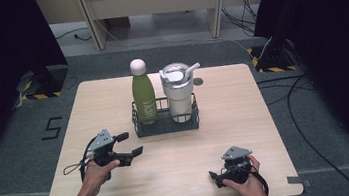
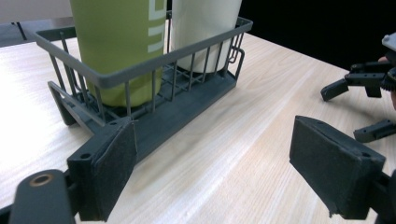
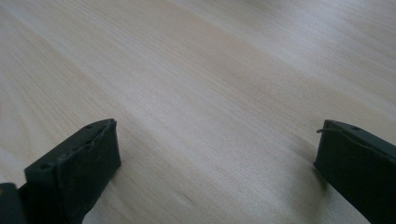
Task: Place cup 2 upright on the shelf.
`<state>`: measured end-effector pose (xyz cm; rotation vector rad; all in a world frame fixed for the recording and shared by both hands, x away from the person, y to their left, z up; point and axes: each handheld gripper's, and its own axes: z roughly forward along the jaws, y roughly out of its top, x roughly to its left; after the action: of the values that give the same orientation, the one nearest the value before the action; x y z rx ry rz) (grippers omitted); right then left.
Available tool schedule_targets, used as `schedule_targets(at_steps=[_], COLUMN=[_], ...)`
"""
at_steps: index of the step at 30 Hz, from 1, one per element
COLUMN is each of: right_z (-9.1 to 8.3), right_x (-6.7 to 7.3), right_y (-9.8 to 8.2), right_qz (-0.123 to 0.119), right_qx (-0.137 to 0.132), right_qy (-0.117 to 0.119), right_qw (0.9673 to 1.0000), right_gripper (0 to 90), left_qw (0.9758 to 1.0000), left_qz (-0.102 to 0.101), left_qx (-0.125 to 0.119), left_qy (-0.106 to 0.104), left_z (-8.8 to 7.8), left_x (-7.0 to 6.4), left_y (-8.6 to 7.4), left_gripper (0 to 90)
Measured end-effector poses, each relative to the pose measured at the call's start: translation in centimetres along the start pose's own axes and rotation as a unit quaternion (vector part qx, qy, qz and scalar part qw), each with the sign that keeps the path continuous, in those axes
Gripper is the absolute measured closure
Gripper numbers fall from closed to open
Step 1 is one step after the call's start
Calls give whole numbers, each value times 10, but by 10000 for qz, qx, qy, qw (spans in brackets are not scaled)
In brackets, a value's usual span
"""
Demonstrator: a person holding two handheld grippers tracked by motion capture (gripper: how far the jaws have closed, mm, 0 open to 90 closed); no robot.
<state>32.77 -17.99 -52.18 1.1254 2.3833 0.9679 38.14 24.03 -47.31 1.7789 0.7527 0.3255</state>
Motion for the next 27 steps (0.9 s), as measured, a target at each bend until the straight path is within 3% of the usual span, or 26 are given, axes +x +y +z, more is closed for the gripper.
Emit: schedule_targets(at_steps=[17,27], right_z=[0,0], right_x=[0,0], right_y=[0,0], right_qz=[-3,-8], right_qx=[1,3], right_qy=[2,5], right_qw=[10000,10000], right_gripper=[3,3], left_qw=[9996,9992], left_qz=[207,113], left_qx=[212,376], left_qy=[40,-49], left_z=[-8,-13], left_x=[-11,-14], left_y=[-18,-35], left_gripper=[149,149])
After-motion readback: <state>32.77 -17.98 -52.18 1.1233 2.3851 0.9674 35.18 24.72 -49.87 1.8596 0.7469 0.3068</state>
